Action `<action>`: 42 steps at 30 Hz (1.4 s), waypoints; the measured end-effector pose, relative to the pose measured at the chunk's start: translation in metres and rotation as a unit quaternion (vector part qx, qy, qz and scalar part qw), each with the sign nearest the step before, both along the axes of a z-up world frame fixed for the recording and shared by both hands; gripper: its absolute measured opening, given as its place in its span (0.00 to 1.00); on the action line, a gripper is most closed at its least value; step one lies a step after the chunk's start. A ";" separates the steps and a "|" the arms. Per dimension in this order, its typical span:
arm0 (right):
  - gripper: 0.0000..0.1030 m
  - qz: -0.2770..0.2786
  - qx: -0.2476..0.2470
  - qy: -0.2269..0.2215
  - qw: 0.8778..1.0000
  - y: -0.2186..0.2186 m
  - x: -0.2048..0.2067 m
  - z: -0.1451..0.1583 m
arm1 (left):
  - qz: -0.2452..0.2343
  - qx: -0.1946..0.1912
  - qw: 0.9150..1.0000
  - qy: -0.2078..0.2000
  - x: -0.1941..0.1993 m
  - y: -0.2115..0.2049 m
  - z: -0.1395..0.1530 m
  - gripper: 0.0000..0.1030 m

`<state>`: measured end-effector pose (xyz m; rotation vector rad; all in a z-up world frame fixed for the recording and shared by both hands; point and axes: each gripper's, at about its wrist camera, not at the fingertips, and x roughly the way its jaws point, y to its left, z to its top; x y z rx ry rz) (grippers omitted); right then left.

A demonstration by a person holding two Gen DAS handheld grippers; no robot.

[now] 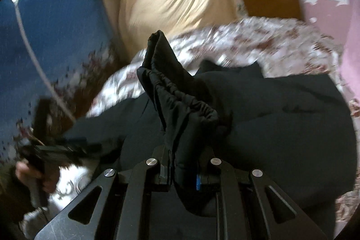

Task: Fold large clothes
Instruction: 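Lay the sleeve across the jacket body and open the right gripper, then grasp the other sleeve cuff with the left gripper and lift it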

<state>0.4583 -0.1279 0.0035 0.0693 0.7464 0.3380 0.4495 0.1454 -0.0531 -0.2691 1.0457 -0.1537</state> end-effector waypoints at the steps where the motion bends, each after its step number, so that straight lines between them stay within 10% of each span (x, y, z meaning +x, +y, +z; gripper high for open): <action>1: 0.13 0.010 -0.006 0.013 1.000 0.013 0.002 -0.014 | 0.001 -0.010 1.000 0.000 -0.003 0.006 -0.003 1.00; 8: 0.17 0.062 -0.037 0.085 0.994 0.057 0.004 -0.091 | -0.010 -0.066 0.998 -0.008 -0.008 0.016 -0.018 1.00; 13: 0.53 0.092 -0.043 0.104 0.989 0.068 -0.013 -0.108 | -0.035 -0.117 0.992 -0.018 -0.002 0.000 -0.024 1.00; 19: 0.62 0.133 -0.059 0.103 0.984 0.058 -0.044 -0.102 | -0.053 -0.153 0.987 0.010 0.009 -0.036 -0.042 0.99; 21: 0.62 0.133 -0.058 0.105 0.984 0.046 -0.052 -0.096 | -0.046 -0.149 0.987 0.027 0.012 -0.046 -0.051 0.87; 23: 0.62 0.129 -0.060 0.103 0.984 0.034 -0.059 -0.090 | -0.035 -0.151 0.987 0.046 0.014 -0.052 -0.060 0.44; 28: 0.62 0.087 -0.088 0.083 0.989 -0.007 -0.070 -0.075 | -0.010 -0.089 0.996 0.007 0.007 -0.063 -0.053 0.07; 36: 0.63 -0.054 -0.123 0.036 0.990 -0.096 -0.045 -0.054 | -0.003 -0.006 0.993 -0.115 0.007 -0.067 0.014 0.04; 42: 0.62 -0.156 -0.089 0.053 0.982 -0.170 0.004 -0.074 | 0.000 0.035 0.997 -0.076 0.036 -0.063 -0.006 0.04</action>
